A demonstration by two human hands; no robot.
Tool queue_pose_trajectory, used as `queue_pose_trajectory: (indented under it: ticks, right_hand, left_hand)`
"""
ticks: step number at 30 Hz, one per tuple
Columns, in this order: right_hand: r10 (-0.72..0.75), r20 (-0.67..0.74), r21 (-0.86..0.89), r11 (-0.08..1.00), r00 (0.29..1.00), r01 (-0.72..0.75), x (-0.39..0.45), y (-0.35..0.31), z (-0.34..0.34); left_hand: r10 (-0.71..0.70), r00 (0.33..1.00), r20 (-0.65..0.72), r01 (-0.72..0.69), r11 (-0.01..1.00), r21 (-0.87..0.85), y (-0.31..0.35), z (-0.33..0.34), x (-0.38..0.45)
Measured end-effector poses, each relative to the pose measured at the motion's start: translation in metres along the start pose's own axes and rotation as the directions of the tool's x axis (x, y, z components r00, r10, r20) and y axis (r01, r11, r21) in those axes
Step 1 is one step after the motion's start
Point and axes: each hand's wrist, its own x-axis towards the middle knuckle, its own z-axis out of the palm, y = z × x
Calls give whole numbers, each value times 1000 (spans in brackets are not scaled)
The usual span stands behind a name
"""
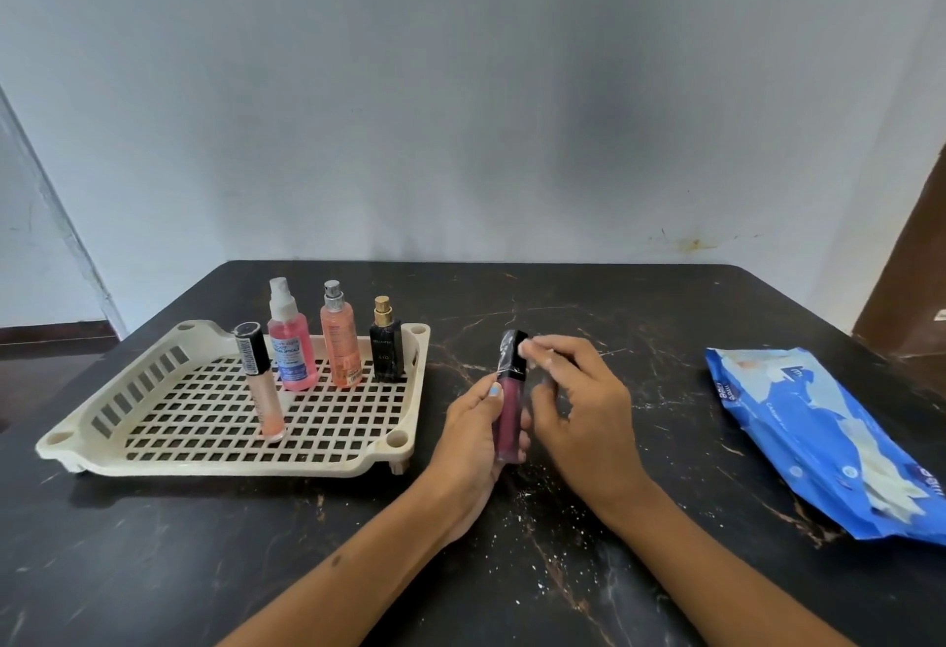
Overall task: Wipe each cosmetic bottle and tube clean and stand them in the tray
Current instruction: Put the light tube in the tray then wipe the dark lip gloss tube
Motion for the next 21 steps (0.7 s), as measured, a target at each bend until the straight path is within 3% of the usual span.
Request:
queue_pose_trajectory:
  ticks: [15,19,21]
  right_hand:
    - [-122,97,-33,992,988,126,-6,-5,0]
    - [-46,57,-59,997,997,50,-6,-2,0]
    - [-73,87,-52,996,994,78,-6,-4,0]
  left_hand:
    - [8,1000,12,-7,998,-60,2,-5,1]
    - [-7,1000,8,7,999,-40,2,-3,0]
    - [-2,1000,12,2,999,-39,2,-2,-1]
